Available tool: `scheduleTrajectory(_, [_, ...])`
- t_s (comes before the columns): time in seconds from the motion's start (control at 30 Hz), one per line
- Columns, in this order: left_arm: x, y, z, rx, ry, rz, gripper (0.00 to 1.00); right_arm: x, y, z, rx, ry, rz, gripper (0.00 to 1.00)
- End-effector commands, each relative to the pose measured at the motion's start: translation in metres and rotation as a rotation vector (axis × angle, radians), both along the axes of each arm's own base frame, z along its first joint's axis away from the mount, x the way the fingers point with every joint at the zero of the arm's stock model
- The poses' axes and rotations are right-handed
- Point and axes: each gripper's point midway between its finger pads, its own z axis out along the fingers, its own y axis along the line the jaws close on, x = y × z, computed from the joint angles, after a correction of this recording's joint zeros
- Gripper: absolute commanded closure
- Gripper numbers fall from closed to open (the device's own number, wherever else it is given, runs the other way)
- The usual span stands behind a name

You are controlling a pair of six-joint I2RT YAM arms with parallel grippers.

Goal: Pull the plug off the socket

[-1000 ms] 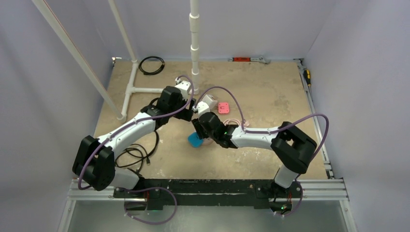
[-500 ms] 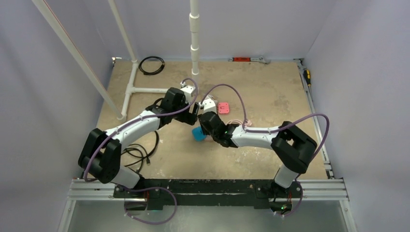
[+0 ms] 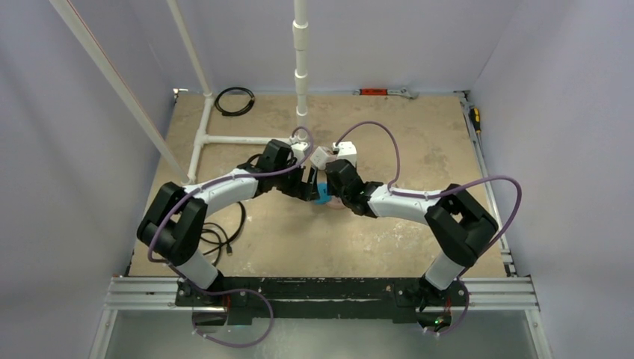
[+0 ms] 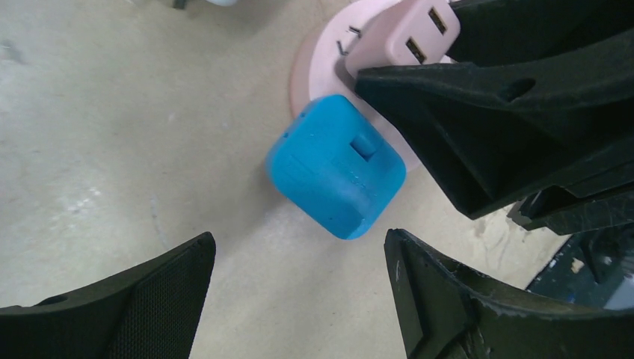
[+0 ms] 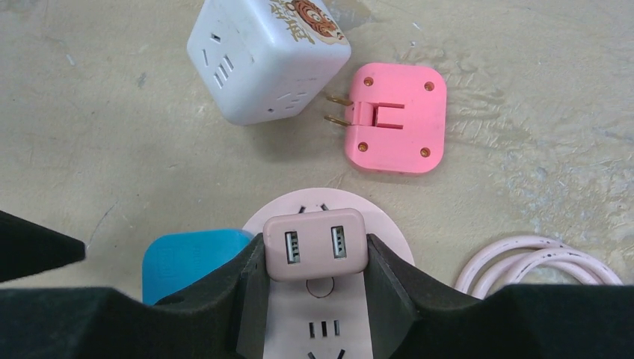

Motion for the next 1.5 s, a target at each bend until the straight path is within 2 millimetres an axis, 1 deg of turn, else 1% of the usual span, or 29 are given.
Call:
scheduleTrajectory(0.0, [-0.008, -0.024, 0.007, -0.141, 0.048, -0.052, 0.18, -0.003, 0.003, 0.007, 0.070, 0.002, -0.004, 1.00])
scheduleTrajectory(0.17, [-0.013, -0.032, -0.007, -0.183, 0.116, -0.057, 0.20, -0.004, 0.009, 0.006, 0.091, 0.015, 0.013, 1.00])
scheduleTrajectory(0.47, [-0.004, -0.050, -0.012, -0.306, 0.174, 0.013, 0.31, -0.006, 0.008, 0.007, 0.096, 0.013, 0.018, 1.00])
scheduleTrajectory(0.63, [0.000, -0.044, -0.016, -0.294, 0.169, 0.045, 0.37, -0.006, 0.007, 0.008, 0.096, 0.008, 0.019, 1.00])
scheduleTrajectory(0.83, [-0.002, -0.043, -0.024, -0.298, 0.203, 0.053, 0.47, -0.006, 0.007, 0.006, 0.093, 0.011, 0.021, 1.00])
scheduleTrajectory(0.9, [-0.002, -0.043, -0.026, -0.296, 0.212, 0.057, 0.48, -0.006, 0.006, 0.006, 0.088, 0.011, 0.014, 1.00])
scheduleTrajectory(0.97, [-0.003, -0.043, -0.028, -0.298, 0.227, 0.060, 0.52, -0.005, 0.000, 0.006, 0.065, 0.000, -0.007, 1.00])
scheduleTrajectory(1.13, [-0.006, -0.044, -0.036, -0.300, 0.260, 0.059, 0.61, -0.003, -0.005, 0.007, 0.047, -0.014, -0.025, 1.00])
scheduleTrajectory(1.27, [-0.009, -0.044, -0.040, -0.312, 0.287, 0.062, 0.63, -0.003, -0.008, 0.005, 0.033, -0.015, -0.033, 1.00])
scheduleTrajectory(1.37, [-0.009, -0.043, -0.042, -0.314, 0.299, 0.068, 0.67, -0.003, -0.006, 0.006, 0.039, -0.016, -0.033, 1.00])
scheduleTrajectory(1.47, [-0.008, -0.042, -0.045, -0.311, 0.306, 0.075, 0.69, -0.008, 0.006, 0.006, 0.098, 0.010, 0.017, 1.00])
